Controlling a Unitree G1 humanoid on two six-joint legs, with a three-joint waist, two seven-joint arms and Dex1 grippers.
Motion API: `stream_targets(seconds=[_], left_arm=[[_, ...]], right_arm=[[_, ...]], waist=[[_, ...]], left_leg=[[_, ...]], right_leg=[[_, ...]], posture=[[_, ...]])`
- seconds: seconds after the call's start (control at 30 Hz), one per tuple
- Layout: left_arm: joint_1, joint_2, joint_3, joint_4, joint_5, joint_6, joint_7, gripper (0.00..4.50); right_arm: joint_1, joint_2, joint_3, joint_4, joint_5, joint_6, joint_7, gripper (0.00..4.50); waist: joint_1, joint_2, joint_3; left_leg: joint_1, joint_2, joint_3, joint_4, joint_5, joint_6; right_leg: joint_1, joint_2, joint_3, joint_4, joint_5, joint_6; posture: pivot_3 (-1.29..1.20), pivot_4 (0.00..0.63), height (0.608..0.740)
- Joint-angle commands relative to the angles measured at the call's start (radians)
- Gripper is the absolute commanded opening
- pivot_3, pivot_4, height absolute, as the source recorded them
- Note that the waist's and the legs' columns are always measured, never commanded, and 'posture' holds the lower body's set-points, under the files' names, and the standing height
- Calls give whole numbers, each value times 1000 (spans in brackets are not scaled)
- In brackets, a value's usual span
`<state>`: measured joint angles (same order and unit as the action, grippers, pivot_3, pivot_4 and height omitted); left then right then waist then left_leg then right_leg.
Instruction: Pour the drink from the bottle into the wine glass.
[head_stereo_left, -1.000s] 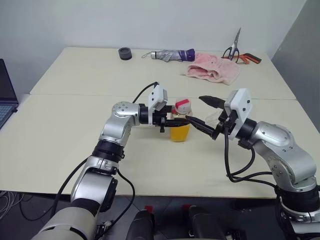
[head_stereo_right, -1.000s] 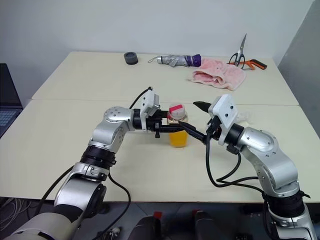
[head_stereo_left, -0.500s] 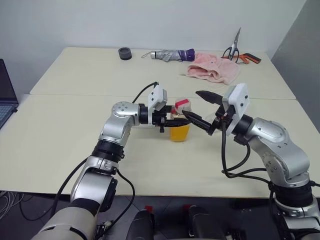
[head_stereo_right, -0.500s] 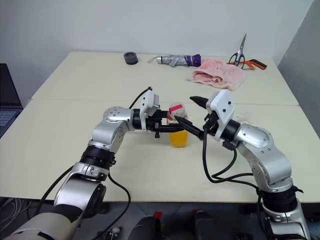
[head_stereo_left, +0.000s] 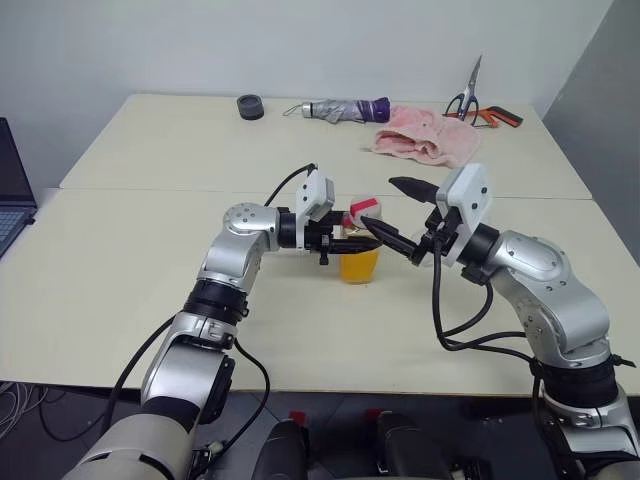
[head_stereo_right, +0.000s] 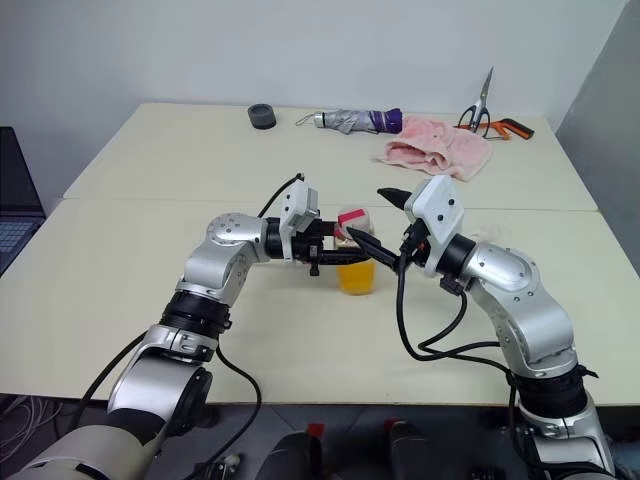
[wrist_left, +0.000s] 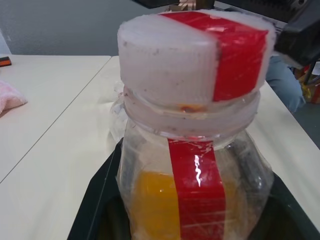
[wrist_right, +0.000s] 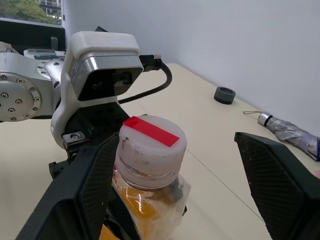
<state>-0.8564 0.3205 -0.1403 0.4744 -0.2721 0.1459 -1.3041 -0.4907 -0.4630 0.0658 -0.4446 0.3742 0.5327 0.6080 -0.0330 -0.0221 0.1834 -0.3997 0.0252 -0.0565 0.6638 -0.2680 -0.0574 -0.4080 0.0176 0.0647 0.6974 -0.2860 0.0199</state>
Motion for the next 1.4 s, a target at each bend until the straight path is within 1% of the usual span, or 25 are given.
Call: stream_targets(seconds=[0.03,0.87,1.4], left_arm=[[-18,4,15,-54,-19,-16,-6,1824],[-17,2,16,-55,-21,-14,-1,1824],[-18,2,17,-51,-19,-15,0,1824]], right_arm=[[-21,1,-5,-15,-7,-26,-1,3929],[-34,15,8,1,-27,-36,3,3929],[-17,22,9,-23,-3,-22,10,3929]], waist=[[0,0,0],[0,0,0],[0,0,0]], left_leg=[[0,0,0,0,0,0],[0,0,0,0,0,0],[0,0,0,0,0,0]], right_leg=[[0,0,0,0,0,0],[0,0,0,0,0,0],[0,0,0,0,0,0]], posture=[[0,150,740],[0,150,740],[0,150,740]])
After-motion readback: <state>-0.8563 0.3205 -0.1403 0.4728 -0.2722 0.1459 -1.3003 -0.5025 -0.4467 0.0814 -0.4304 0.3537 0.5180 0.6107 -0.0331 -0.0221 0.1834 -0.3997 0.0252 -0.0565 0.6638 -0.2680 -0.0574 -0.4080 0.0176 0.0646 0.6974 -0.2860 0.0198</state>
